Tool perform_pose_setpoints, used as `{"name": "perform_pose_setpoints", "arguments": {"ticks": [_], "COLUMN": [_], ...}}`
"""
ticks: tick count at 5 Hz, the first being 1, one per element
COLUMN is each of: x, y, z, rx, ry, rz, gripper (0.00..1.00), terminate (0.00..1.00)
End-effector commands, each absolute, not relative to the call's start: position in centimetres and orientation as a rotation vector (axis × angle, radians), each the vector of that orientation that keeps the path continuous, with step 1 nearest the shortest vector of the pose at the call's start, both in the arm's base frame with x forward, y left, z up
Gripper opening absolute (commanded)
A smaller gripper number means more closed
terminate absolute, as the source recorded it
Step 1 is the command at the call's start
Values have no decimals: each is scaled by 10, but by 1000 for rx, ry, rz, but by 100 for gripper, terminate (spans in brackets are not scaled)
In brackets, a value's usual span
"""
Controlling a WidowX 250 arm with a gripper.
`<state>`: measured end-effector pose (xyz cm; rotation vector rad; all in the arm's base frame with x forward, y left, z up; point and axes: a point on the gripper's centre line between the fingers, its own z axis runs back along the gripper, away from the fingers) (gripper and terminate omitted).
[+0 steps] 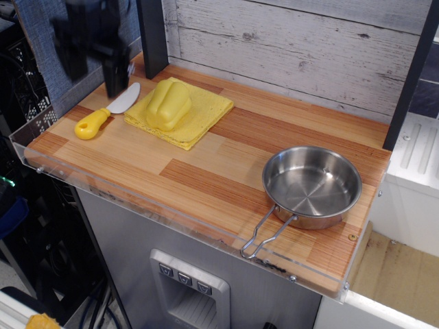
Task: Place the knife to the left of the yellow cloth.
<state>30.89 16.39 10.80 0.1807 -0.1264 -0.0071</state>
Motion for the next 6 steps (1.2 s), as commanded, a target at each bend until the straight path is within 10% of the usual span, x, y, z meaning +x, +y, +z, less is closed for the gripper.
{"name": "perform_pose_setpoints", "arguments": {"ticks": [1, 6], "x": [334, 329], "y": [102, 34], "z": [144, 148], "rx": [56, 79], "ry": [-223, -188], "rz": [-64, -54], "gripper": [100, 100], "terminate": [0, 0]}}
